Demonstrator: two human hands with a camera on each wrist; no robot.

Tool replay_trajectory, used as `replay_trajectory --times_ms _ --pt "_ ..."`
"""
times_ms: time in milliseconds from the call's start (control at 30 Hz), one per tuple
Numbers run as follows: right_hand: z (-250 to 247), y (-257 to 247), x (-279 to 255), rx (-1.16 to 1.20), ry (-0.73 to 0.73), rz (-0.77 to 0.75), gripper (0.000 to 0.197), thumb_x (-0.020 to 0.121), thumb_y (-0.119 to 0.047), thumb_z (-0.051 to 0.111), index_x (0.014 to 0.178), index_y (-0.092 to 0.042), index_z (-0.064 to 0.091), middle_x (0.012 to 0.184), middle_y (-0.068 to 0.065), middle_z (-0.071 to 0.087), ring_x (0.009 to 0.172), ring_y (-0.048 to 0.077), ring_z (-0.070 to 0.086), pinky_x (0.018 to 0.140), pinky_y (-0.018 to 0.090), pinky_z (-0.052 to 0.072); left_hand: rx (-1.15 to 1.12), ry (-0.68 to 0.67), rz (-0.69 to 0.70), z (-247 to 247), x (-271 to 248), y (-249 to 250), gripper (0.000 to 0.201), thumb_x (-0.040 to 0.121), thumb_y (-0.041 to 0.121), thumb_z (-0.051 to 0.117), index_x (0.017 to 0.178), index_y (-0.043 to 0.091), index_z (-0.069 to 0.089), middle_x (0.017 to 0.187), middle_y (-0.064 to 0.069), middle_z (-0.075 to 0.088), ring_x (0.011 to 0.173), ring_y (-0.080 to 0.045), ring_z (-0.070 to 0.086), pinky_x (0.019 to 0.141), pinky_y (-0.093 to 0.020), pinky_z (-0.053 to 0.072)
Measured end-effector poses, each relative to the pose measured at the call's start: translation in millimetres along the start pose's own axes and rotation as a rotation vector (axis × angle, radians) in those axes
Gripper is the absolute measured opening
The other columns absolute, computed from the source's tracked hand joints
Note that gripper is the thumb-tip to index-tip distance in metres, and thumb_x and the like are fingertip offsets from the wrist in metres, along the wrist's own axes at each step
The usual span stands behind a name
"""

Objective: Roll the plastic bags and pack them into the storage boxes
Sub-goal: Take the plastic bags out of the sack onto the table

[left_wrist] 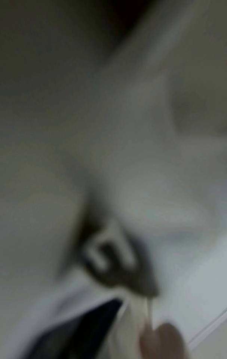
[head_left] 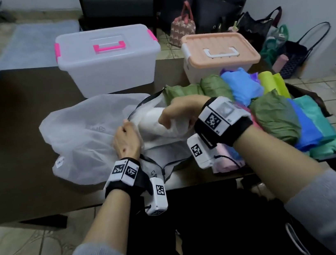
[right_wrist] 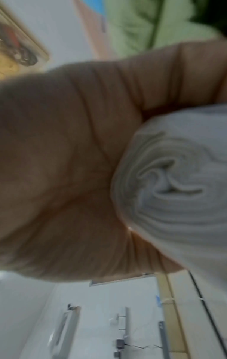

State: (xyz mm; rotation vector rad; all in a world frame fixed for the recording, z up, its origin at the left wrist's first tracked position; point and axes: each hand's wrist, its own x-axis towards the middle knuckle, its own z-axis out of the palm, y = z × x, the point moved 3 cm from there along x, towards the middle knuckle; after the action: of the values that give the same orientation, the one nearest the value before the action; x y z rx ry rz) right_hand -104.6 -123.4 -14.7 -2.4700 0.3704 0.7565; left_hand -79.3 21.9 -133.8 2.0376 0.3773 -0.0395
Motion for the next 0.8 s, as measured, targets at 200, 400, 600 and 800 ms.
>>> replay_trajectory --times_ms 200,400,600,800 --pt "-84.0 64.4 -26.4 0.423 0.076 0.061 0.054 0.061 -0.013 0.062 0.113 -0.007 0.051 0.095 0.015 0.062 0.079 0.026 0.063 0.065 0.029 0.053 0.001 0.017 0.029 3.2 4.3 -2.8 0.051 0.101 0.036 0.025 0.085 0.0 0.058 0.101 -0.025 0.061 0.087 -0.032 0.052 0.08 -0.041 0.04" --pt "-144.9 144.0 -41.4 0.178 0.494 0.329 0.034 0.081 -0.022 0.062 0.106 0.0 0.056 0.087 0.014 0.058 0.077 0.031 0.059 0.066 0.035 0.048 0.013 0.006 0.034 5.2 1.1 -1.5 0.049 0.101 0.037 0.026 0.082 0.003 0.055 0.09 -0.018 0.054 0.083 -0.027 0.046 0.075 -0.035 0.034" --pt "-130.0 181.7 -26.5 0.149 0.568 0.455 0.071 0.09 -0.014 0.058 0.142 0.011 0.016 0.135 0.024 0.046 0.122 0.034 0.048 0.09 0.036 0.041 0.031 -0.005 0.042 5.0 0.4 -0.2 0.054 0.101 0.038 0.025 0.092 -0.004 0.059 0.106 -0.029 0.058 0.093 -0.034 0.051 0.083 -0.04 0.038" --pt "-128.9 180.0 -15.4 0.044 0.454 0.458 0.061 0.092 -0.021 0.057 0.14 0.006 0.032 0.129 0.021 0.049 0.117 0.029 0.049 0.092 0.036 0.039 0.05 0.0 0.048 3.1 -0.8 1.5 0.056 0.102 0.038 0.024 0.104 -0.007 0.059 0.114 -0.031 0.056 0.103 -0.038 0.051 0.088 -0.042 0.037"
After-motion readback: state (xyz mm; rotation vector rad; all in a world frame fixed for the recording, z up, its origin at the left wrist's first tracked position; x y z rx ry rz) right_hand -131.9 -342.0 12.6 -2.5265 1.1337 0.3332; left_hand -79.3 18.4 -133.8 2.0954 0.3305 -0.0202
